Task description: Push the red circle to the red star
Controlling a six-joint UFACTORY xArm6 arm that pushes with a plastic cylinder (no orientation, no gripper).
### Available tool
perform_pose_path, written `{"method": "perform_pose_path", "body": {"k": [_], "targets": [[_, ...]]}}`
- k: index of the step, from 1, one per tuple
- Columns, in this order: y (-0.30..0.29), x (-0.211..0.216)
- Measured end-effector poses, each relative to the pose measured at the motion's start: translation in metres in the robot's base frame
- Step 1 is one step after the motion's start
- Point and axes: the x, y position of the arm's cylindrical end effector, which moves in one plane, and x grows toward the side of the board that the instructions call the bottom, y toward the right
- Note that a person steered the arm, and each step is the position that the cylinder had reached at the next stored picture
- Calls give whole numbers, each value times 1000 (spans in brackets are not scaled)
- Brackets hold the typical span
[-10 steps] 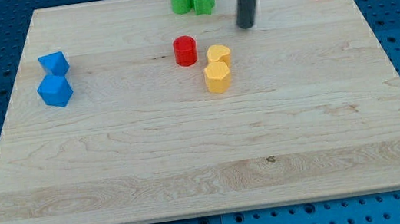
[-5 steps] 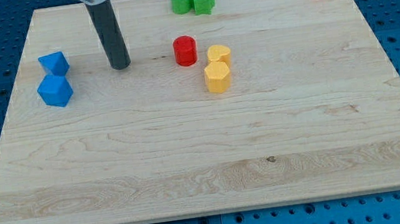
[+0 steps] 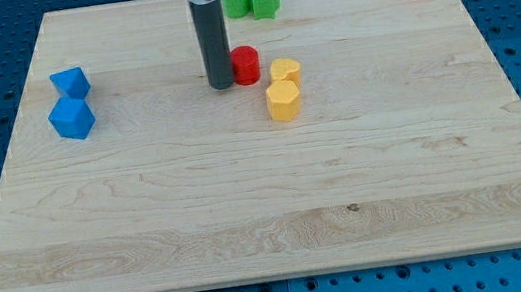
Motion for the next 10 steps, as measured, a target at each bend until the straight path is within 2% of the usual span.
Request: {"method": "perform_pose_path", "body": {"k": [4, 10], "targets": [[55, -13], [72, -56]]}}
